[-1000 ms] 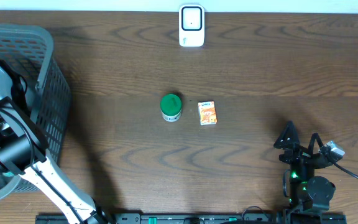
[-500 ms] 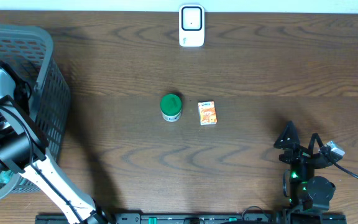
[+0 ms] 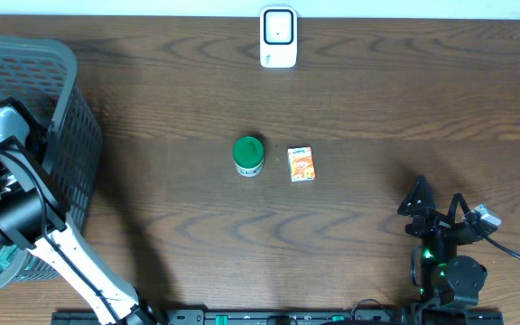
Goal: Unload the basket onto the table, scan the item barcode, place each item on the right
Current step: 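Reach the left gripper into the basket and grasp the mint-green tissue pack, then carry the mint-green pack with the left gripper and drop it by the Kleenex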
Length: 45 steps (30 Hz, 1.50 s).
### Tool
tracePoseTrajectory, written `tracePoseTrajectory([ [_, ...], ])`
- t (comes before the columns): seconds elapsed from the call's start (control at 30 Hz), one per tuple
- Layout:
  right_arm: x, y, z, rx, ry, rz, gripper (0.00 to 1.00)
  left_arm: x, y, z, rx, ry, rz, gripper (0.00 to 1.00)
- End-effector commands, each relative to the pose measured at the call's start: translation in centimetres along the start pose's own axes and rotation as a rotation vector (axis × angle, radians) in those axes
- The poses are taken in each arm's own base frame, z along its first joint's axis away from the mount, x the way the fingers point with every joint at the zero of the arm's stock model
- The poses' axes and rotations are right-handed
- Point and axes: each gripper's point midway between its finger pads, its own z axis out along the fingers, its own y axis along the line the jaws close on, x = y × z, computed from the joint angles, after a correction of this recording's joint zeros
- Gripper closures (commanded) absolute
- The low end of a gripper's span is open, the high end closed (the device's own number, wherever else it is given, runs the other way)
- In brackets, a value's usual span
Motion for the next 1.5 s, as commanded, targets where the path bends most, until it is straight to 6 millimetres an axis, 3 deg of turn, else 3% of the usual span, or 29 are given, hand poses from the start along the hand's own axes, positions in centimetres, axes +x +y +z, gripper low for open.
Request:
tracePoseTrajectory([
  [0.0, 0.1, 0.0, 0.0, 0.003, 0.002, -0.014, 0.01, 0.9, -1.9, 2.4, 0.005, 0.098, 0.017, 0.75],
  [0.13, 0.1, 0.0, 0.0, 0.003, 0.002, -0.014, 0.01, 0.5, -1.4, 2.4, -0.023, 0.073, 0.019, 0.92],
  [0.33, 0.1, 0.0, 0.0, 0.003, 0.002, -0.014, 0.01, -0.1, -0.5, 1.6, -0.047, 0.052, 0.020, 0.92],
  [0.63, 0.1, 0.0, 0.0, 0.003, 0.002, -0.014, 0.01, -1.8, 2.4, -5.8, 0.045, -0.069, -0.043, 0.93],
  [0.8, 0.1, 0.0, 0.0, 0.003, 0.002, -0.014, 0.01, -1.6, 3.9, -10.2, 0.144, -0.177, -0.095, 0.93],
  [1.0, 0.1, 0.0, 0.0, 0.003, 0.002, -0.014, 0.01, 0.1, 4.6, -14.9, 0.334, -0.287, -0.144, 0.93],
  [1.2, 0.1, 0.0, 0.0, 0.003, 0.002, -0.014, 0.01, 2.6, 6.7, -20.6, 0.498, -0.484, -0.183, 0.94],
  [1.33, 0.1, 0.0, 0.0, 0.003, 0.002, -0.014, 0.01, 5.5, 8.7, -25.1, 0.639, -0.642, -0.199, 0.93],
  [1.47, 0.1, 0.0, 0.0, 0.003, 0.002, -0.014, 0.01, 9.9, 10.5, -29.8, 0.809, -0.818, -0.175, 0.93],
])
